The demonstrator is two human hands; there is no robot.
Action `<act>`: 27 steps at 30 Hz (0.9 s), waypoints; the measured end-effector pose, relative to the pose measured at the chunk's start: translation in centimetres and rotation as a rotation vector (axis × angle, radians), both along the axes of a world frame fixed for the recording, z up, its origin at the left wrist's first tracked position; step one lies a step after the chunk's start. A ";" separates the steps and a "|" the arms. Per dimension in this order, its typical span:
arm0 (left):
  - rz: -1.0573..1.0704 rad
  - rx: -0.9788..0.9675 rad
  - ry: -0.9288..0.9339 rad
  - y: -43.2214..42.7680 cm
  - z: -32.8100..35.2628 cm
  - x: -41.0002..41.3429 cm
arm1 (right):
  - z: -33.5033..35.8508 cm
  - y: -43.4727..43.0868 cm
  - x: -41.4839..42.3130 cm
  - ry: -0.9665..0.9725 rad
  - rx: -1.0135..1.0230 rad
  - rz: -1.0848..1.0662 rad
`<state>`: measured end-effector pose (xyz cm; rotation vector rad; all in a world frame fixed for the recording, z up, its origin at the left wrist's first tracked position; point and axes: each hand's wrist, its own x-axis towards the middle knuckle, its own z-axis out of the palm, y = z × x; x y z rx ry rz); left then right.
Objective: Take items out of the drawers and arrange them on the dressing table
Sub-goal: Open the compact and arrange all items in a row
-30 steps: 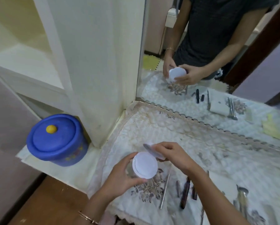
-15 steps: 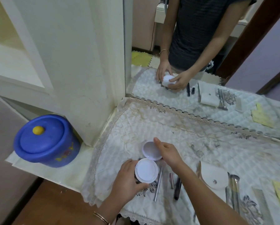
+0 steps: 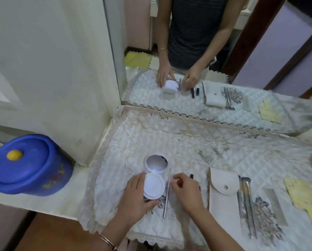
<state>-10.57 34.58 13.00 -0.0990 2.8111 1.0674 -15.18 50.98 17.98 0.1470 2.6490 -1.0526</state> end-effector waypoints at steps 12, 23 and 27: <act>-0.013 0.030 -0.011 0.4 -0.1 -0.2 | -1.4 -0.8 2.4 -0.074 -0.040 -0.077; -0.012 0.023 0.101 0.8 -0.5 -0.2 | -2.1 1.1 2.1 0.010 0.368 -0.063; -0.022 -0.002 0.118 1.1 -0.7 -0.2 | -1.8 0.5 1.8 -0.058 0.231 -0.111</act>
